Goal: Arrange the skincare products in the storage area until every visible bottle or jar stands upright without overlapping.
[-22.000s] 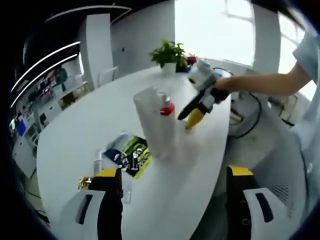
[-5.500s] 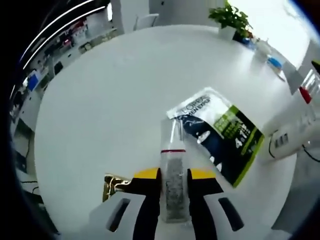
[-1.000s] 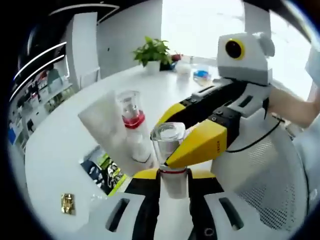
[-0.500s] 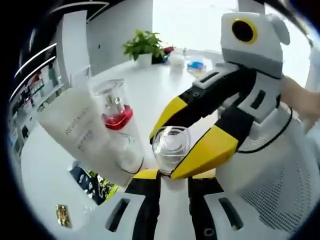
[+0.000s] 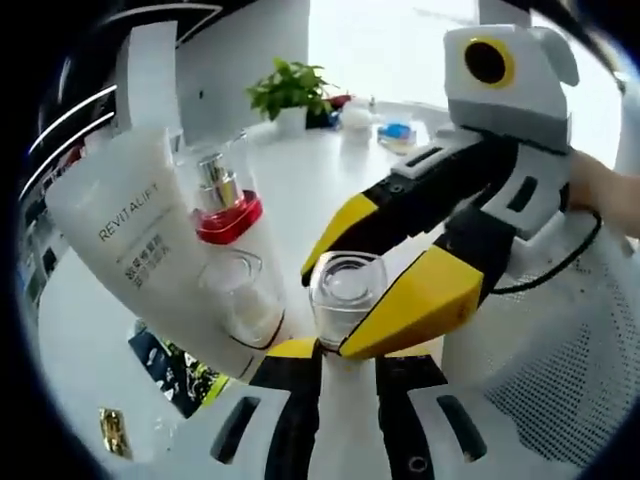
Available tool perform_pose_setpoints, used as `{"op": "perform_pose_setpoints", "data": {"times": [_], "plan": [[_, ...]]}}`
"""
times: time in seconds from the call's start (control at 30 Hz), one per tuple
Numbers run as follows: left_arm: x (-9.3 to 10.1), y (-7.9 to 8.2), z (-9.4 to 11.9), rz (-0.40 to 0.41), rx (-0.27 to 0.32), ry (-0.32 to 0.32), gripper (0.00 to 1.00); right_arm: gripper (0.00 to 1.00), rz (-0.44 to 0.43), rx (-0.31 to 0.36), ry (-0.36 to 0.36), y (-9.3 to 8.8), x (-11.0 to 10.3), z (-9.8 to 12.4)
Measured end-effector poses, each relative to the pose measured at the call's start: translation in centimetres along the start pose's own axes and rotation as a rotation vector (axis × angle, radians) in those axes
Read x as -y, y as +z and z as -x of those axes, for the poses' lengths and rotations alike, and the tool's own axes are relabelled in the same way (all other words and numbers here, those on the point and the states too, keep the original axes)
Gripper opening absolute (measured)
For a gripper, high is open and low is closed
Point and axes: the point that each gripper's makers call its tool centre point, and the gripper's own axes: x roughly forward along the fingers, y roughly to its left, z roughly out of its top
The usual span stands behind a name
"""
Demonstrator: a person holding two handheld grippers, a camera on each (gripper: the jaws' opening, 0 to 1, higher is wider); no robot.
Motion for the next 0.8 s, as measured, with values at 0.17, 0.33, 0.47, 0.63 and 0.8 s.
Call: {"op": "perform_pose_setpoints", "data": {"times": [0.17,0.33,0.47,0.63,0.8], "plan": [[-0.2,0.1,0.1,-0.008,0.008,0.007,0.20,0.24,0.038,-0.019,-0.004,0.0,0.0,0.1],[-0.6,-0.5,0.9,-0.010,-0.020,0.022,0.22,0.30,0.116,-0.071,0.014,-0.2,-0.2,0.9],[-0.4,-1.5,1.2,0.012,-0.066,0.014,0.22,0.31,0.127,-0.148,0.036,-2.1,-0.4,0.9],[-0.1,-2.0,1.6,0.021,-0.095,0.010,0.18,0.28,0.142,-0.199,0.042,-3.3,-0.2,0.7],[0.8,-1.8,1.8,0.013,-0.093,-0.012,0.15,0.23,0.091,-0.214,0.061,-3.8,0.3,0.4]]}}
